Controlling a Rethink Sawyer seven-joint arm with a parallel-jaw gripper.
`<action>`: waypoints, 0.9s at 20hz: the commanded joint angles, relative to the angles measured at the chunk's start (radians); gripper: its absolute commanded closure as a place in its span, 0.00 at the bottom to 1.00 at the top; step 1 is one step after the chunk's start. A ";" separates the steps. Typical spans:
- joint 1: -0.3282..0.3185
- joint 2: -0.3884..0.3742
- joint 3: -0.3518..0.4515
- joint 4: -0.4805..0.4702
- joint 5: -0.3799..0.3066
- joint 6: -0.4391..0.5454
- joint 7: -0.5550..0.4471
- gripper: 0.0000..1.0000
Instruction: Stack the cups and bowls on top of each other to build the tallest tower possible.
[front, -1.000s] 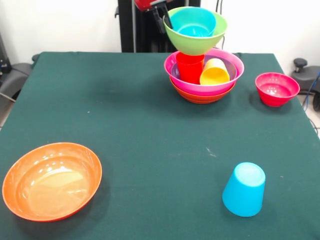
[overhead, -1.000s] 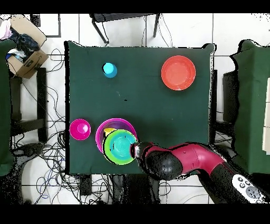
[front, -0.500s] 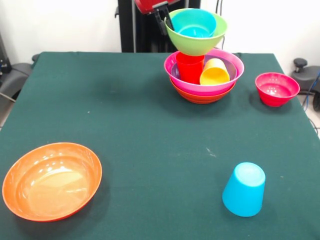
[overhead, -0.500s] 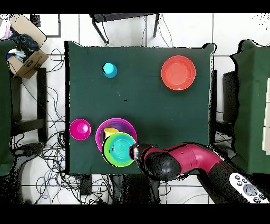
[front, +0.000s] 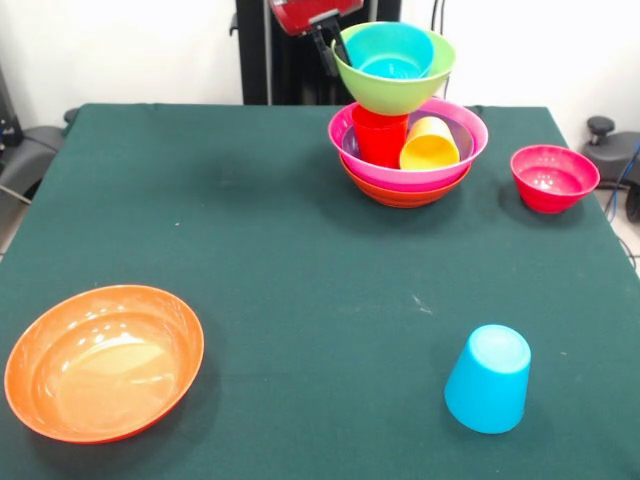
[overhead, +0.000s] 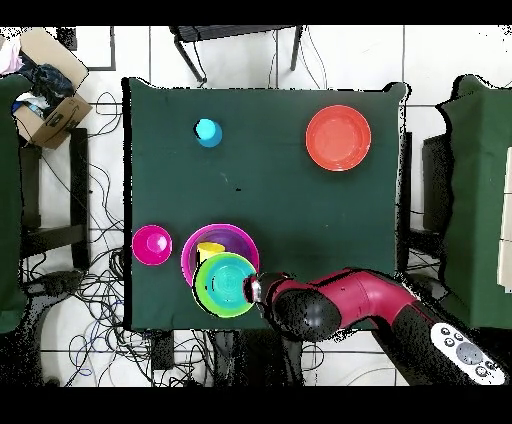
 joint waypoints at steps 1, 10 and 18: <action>0.016 0.075 0.013 -0.105 -0.071 -0.010 -0.105 1.00; 0.003 0.109 -0.002 -0.142 -0.106 0.025 -0.137 1.00; -0.005 0.139 -0.047 -0.144 -0.127 0.096 -0.167 1.00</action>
